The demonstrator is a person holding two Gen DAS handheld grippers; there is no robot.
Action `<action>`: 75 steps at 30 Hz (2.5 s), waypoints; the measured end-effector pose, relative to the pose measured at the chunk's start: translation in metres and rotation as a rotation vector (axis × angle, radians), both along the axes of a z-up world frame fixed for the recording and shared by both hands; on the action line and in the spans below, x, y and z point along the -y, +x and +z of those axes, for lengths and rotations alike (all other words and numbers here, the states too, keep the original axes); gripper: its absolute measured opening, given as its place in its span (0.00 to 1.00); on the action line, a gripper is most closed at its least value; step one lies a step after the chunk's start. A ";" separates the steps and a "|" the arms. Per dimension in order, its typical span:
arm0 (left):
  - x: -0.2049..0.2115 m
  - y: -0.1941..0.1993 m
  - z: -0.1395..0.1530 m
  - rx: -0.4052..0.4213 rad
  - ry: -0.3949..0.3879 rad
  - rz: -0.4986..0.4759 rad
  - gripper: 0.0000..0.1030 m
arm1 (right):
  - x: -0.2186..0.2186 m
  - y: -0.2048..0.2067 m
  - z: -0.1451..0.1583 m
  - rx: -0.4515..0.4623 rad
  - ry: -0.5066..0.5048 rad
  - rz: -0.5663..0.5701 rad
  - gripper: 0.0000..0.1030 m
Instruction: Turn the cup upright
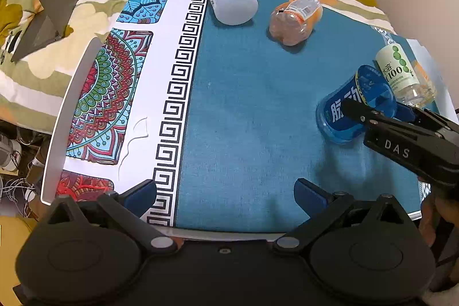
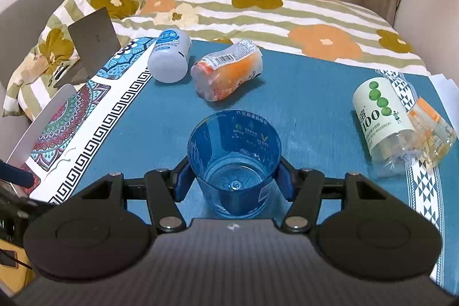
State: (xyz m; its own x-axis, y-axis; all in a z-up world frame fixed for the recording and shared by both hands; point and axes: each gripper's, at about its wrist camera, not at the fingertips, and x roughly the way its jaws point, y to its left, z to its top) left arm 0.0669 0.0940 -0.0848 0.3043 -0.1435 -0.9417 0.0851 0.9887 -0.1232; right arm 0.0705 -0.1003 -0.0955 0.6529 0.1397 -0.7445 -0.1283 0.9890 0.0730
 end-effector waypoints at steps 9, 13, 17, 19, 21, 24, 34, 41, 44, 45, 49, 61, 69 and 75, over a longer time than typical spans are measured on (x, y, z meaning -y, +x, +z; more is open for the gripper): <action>0.004 -0.008 0.003 0.022 0.037 -0.012 1.00 | 0.004 -0.002 0.001 -0.007 0.035 -0.021 1.00; 0.011 -0.013 0.022 0.053 0.038 -0.021 1.00 | 0.012 -0.010 0.015 -0.053 0.055 -0.034 1.00; 0.023 -0.022 0.050 0.116 0.053 -0.042 1.00 | 0.027 -0.025 0.047 -0.098 0.070 -0.050 1.00; 0.031 -0.027 0.063 0.146 0.065 -0.048 1.00 | 0.036 -0.032 0.063 -0.136 0.064 -0.055 1.00; 0.038 -0.032 0.070 0.168 0.079 -0.050 1.00 | 0.044 -0.039 0.077 -0.178 0.046 -0.053 1.00; 0.049 -0.039 0.077 0.188 0.081 -0.059 1.00 | 0.056 -0.051 0.094 -0.204 -0.005 -0.084 1.00; 0.071 -0.062 0.080 0.266 0.145 -0.095 1.00 | 0.089 -0.092 0.098 -0.220 -0.035 -0.214 1.00; 0.075 -0.069 0.080 0.272 0.135 -0.098 1.00 | 0.090 -0.100 0.091 -0.256 -0.041 -0.213 1.00; 0.077 -0.070 0.081 0.279 0.141 -0.101 1.00 | 0.090 -0.100 0.091 -0.253 -0.034 -0.216 1.00; 0.077 -0.070 0.082 0.280 0.142 -0.101 1.00 | 0.090 -0.100 0.091 -0.253 -0.033 -0.217 1.00; 0.078 -0.071 0.082 0.278 0.135 -0.100 1.00 | 0.089 -0.101 0.091 -0.252 -0.040 -0.216 1.00; 0.078 -0.071 0.084 0.283 0.132 -0.102 1.00 | 0.090 -0.101 0.094 -0.243 -0.042 -0.222 1.00; 0.078 -0.072 0.084 0.282 0.132 -0.103 1.00 | 0.091 -0.100 0.095 -0.243 -0.043 -0.224 1.00; 0.079 -0.070 0.085 0.280 0.133 -0.102 1.00 | 0.091 -0.099 0.095 -0.244 -0.041 -0.224 1.00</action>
